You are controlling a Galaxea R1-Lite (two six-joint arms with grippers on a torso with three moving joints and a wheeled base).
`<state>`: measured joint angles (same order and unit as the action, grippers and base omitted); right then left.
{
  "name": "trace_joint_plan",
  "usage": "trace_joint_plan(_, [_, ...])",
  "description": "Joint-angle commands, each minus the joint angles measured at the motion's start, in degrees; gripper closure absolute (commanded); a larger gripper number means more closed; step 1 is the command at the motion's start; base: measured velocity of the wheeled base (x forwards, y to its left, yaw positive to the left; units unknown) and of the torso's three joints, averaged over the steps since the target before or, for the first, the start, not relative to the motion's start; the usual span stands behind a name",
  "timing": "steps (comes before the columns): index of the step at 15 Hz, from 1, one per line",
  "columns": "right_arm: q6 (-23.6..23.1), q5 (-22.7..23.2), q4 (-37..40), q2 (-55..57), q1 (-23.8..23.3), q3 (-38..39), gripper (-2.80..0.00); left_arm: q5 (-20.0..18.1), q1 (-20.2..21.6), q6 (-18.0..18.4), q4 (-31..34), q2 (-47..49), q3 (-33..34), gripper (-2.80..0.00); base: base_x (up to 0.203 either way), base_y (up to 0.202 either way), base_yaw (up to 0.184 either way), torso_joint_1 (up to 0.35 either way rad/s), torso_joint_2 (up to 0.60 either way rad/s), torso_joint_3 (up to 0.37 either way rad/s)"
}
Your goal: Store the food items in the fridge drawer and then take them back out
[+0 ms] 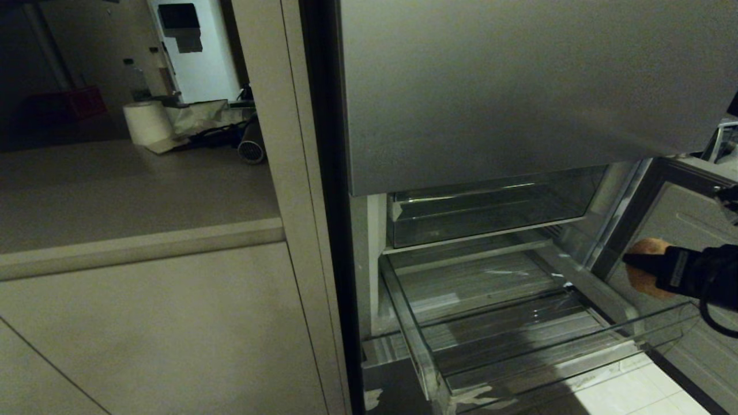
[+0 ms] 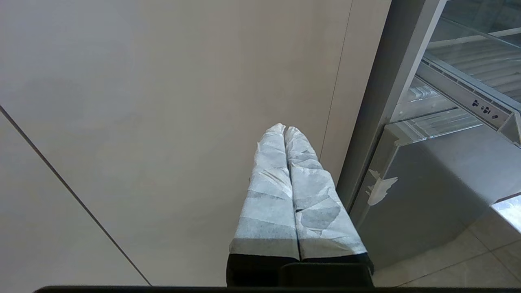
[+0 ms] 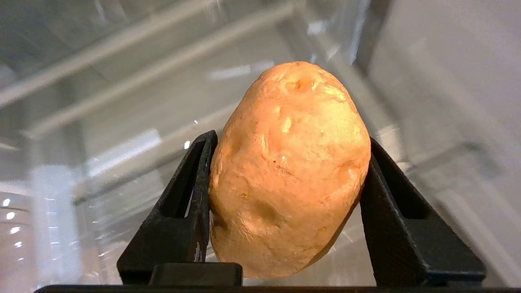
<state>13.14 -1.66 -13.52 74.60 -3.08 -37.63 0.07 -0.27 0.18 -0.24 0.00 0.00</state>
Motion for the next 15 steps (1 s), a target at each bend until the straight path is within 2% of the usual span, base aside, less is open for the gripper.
trace_joint_plan(1, [-0.4, -1.2, 1.2, -15.6, 0.1, 2.8, 0.0, 0.0, 0.0, 0.0, 0.0, 0.1, 0.0, 0.0, 0.0, 0.0, 0.0, 0.0, 0.0, 0.0])
trace_joint_plan(5, [-6.0, -2.4, 5.2, -38.3, 0.1, 6.6, 0.0, 0.0, 0.0, 0.0, 0.0, 0.1, 0.0, 0.0, 0.0, 0.0, 0.0, 0.0, 0.0, 0.0])
trace_joint_plan(8, [-12.7, -2.8, 12.6, -54.0, -0.5, 7.8, 0.0, 0.0, 0.0, 0.0, 0.0, 0.1, 0.0, 0.0, 0.0, 0.0, 0.0, 0.0, 0.0, 0.0])
trace_joint_plan(10, [-15.5, -3.1, 15.3, -58.6, -2.2, 12.0, 0.0, 0.0, 0.0, 0.0, 0.0, 0.1, 0.0, 0.0, 0.0, 0.0, 0.0, 0.0, 0.0, 0.0])
trace_joint_plan(12, [-18.6, -1.6, 13.0, -58.6, -2.7, 18.1, 0.0, 0.0, 0.0, 0.0, 0.0, 0.1, 0.0, 0.0, 0.0, 0.0, 0.0, 0.0, 0.0, 0.0])
trace_joint_plan(15, [-21.4, 1.2, 10.7, -59.8, 2.5, 25.6, 0.0, 0.0, 0.0, 0.0, 0.0, 0.1, 0.0, 0.0, 0.0, 0.0, 0.0, 0.0, 0.0, 0.0])
